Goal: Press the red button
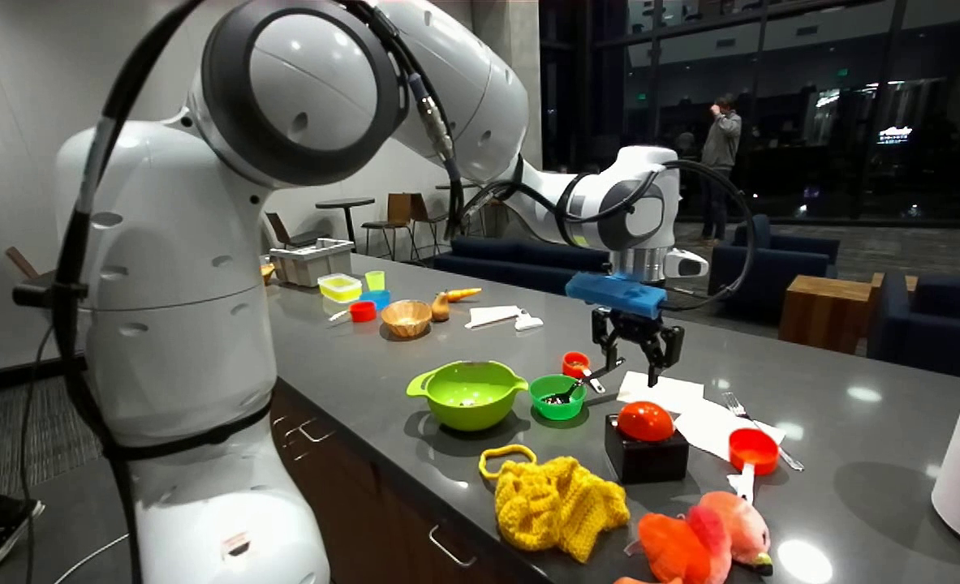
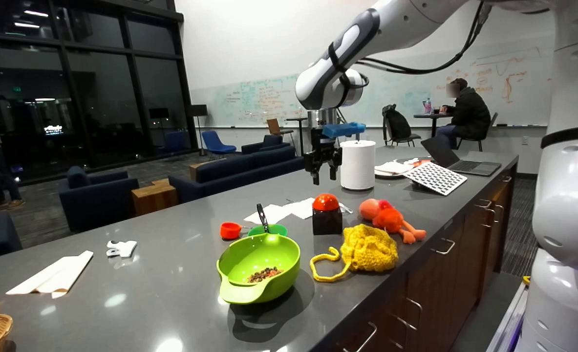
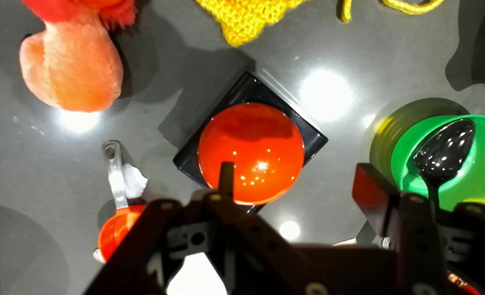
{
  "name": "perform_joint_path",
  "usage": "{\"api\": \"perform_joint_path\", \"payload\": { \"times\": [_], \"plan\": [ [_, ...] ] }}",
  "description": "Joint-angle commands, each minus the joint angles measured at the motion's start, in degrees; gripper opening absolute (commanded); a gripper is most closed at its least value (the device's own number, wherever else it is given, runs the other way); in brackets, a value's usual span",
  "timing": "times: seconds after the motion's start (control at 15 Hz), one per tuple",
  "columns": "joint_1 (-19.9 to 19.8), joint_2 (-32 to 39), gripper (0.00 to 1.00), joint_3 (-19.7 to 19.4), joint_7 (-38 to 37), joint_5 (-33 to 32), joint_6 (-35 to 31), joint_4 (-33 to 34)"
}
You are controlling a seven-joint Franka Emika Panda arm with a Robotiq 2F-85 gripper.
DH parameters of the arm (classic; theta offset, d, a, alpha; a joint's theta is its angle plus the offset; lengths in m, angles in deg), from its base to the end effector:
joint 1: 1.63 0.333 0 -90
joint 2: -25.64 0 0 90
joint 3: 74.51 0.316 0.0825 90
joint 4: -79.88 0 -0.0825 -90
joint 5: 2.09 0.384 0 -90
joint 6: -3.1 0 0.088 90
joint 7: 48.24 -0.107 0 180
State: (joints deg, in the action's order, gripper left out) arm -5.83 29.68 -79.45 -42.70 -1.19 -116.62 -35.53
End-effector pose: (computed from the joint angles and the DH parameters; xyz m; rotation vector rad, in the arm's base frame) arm 0.5610 -0.0888 0.4190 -3.1327 0.1103 -0.0093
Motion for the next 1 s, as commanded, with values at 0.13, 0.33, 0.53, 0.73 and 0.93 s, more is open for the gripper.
{"api": "perform_joint_path", "payload": {
  "times": [0.13,0.33,0.53,0.73,0.93],
  "plan": [
    [-1.05,2.05,0.28,0.11,4.18,3.44,1.79,3.01],
    [-1.3,2.51,0.06,0.12,4.91,4.33,2.31,3.54],
    [-1.42,2.8,0.0,0.08,4.71,4.09,2.49,3.82],
    [-1.51,3.13,0.0,0.02,4.37,3.47,2.81,3.83],
    [-1.62,3.31,0.0,0.02,4.42,3.33,3.17,3.6]
  ]
}}
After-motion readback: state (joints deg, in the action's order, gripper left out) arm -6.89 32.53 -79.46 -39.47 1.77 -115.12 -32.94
